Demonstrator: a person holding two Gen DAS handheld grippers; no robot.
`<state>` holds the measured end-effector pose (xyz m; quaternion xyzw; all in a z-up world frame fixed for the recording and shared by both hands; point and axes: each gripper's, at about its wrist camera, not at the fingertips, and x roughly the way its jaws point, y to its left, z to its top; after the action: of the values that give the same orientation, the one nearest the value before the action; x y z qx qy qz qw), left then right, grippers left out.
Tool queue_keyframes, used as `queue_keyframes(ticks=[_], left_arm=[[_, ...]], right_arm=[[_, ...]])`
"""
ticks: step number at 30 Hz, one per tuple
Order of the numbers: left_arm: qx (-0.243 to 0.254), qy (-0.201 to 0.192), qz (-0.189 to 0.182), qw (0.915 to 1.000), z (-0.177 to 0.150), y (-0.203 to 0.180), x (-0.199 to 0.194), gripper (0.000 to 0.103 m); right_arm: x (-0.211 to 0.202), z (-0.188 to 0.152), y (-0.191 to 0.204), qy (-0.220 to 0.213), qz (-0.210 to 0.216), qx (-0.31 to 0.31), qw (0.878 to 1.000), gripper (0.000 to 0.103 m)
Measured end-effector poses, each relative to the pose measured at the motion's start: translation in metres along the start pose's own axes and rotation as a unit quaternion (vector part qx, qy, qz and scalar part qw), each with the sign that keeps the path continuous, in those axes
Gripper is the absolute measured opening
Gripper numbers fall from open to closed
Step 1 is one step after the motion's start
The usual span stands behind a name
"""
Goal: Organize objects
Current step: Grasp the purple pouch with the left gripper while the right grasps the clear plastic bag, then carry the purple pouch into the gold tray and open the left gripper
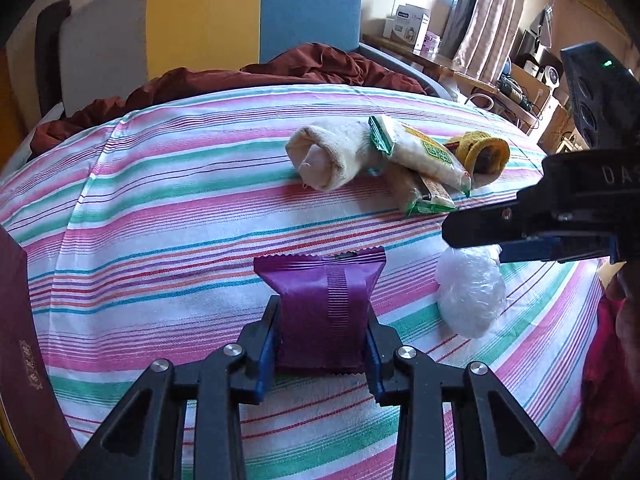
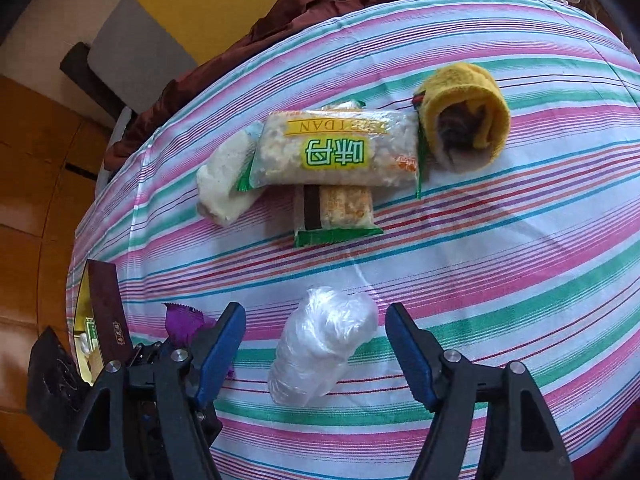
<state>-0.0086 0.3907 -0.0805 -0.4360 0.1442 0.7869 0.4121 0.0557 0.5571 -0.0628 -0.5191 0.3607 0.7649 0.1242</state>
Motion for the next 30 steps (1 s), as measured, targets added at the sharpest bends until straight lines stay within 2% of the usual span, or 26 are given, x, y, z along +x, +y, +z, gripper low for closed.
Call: queue_keyframes(ticks=[3,5,7,9,13,18,25,30], left_arm=[[-0.001,-0.002,0.0,1.0,0.002,-0.001,0.003,0.036],[-0.006,-0.003,-0.003,1.0,0.002,0.001,0.003,0.036],[-0.011,-0.004,-0.006,0.9999,0.003,0.002,0.004,0.036],[-0.017,-0.003,-0.008,0.9998,0.005,0.004,0.005,0.036],[-0.029,0.003,-0.015,0.9995,0.009,0.008,0.005,0.034],[-0.042,0.006,-0.023,0.9989,0.011,0.012,0.002,0.033],[-0.039,0.003,-0.003,0.9992,0.002,0.013,-0.012,0.033],[-0.044,-0.016,0.003,0.9989,-0.001,0.022,-0.037,0.033]], right_arm=[[0.008,-0.001,0.006,0.018,-0.011,-0.016,1.0,0.064],[0.014,-0.005,0.011,0.032,-0.028,-0.037,0.998,0.049],[0.015,-0.006,0.017,0.022,-0.054,-0.062,0.996,0.04],[0.015,-0.005,0.015,0.014,-0.062,-0.064,0.996,0.038],[0.011,-0.001,0.009,-0.013,-0.119,-0.07,0.99,0.038],[0.016,-0.001,0.015,-0.019,-0.144,-0.104,0.984,0.038],[0.018,-0.001,0.017,-0.028,-0.159,-0.127,0.979,0.038],[0.021,-0.003,0.022,-0.033,-0.168,-0.14,0.975,0.038]])
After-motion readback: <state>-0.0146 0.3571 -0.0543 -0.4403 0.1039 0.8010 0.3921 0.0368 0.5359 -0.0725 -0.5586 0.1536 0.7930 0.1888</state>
